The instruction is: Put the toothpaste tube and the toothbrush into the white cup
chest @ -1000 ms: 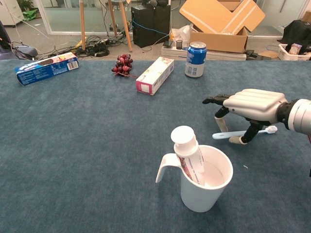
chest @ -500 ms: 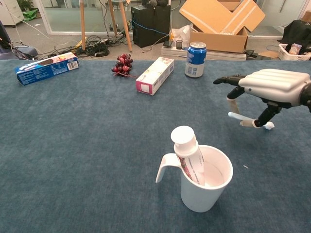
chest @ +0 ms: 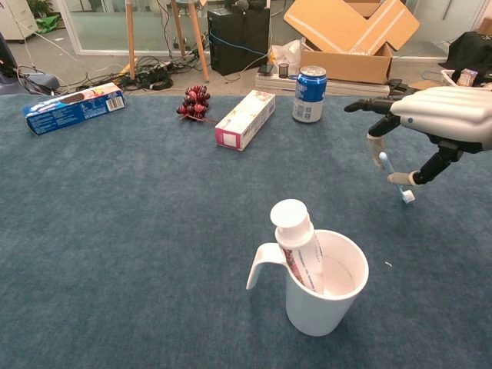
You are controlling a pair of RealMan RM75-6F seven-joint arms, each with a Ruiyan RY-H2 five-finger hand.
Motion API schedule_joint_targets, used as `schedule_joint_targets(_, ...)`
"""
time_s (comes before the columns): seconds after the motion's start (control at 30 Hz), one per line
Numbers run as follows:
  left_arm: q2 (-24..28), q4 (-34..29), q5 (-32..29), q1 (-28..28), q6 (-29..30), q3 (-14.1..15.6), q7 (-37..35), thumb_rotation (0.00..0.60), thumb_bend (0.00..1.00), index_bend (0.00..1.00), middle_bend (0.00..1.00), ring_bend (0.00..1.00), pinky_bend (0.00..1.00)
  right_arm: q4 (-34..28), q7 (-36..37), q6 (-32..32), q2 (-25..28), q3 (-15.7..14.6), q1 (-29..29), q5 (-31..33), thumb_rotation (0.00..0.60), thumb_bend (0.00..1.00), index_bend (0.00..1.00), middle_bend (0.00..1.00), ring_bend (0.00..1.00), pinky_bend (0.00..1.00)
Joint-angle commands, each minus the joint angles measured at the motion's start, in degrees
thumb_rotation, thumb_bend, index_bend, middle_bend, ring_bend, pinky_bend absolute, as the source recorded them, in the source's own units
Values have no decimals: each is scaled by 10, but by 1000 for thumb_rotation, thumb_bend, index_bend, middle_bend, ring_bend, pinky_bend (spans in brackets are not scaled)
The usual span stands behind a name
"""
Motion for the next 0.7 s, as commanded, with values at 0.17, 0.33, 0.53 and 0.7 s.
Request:
schedule_joint_targets(0.17, -1, 1, -2, 0, -1, 0, 2, 600, 0, 767, 449, 358, 399, -14, 0, 9, 13, 3, -5, -5, 600, 239, 574, 31, 0, 240)
schedule_joint_targets(0.33, -1, 1, -3, -1, -3, 0, 2, 600, 0, 767, 449, 359, 399, -24, 0, 16, 21, 6, -8, -8, 600, 239, 574, 31, 0, 240)
schedule_joint_targets(0.53, -1, 1, -4, -1, -4, -1, 2, 600, 0, 767, 449, 359, 399, -37, 0, 23, 30, 9, -11, -13, 600, 239, 574, 31, 0, 240)
schedule_joint_targets(0.7, -1, 1, -5, -1, -4, -1, 2, 600, 0, 767, 449, 358, 399, -43, 2, 24, 34, 10, -12, -14, 600, 238, 574, 31, 0, 239)
